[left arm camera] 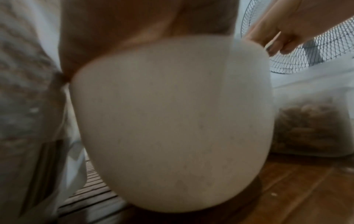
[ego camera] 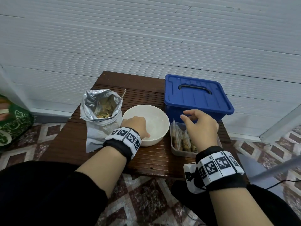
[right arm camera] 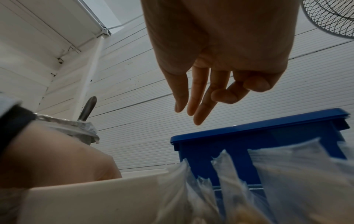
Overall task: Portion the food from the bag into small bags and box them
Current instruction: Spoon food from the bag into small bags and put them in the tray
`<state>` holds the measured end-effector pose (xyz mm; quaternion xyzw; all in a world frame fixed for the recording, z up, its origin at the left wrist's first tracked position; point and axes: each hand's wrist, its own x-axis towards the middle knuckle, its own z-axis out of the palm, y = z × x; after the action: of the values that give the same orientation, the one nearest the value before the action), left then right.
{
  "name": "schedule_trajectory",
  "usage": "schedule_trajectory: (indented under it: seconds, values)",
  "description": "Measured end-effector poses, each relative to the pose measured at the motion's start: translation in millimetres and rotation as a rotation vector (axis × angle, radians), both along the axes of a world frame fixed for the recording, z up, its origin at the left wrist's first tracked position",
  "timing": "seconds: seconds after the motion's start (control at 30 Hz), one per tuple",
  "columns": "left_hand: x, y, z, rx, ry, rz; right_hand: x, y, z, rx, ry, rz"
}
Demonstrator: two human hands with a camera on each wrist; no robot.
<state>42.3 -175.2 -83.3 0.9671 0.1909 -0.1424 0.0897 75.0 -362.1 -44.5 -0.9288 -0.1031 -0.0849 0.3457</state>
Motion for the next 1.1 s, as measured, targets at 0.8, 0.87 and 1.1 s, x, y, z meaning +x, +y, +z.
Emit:
schedule_trajectory:
  seconds: [0.8,0.87,1.1]
  values:
    - [-5,-8,10,-0.817,-0.722,0.109,-5,11,-1,-0.038,0.106,0.108]
    - [-10,-9,13,-0.887,-0.706,0.024,-6,11,-1,0.009,0.114,0.159]
    - [-22,-11,14,-0.885,-0.715,-0.162,-10,16,-2,0.129,0.146,0.276]
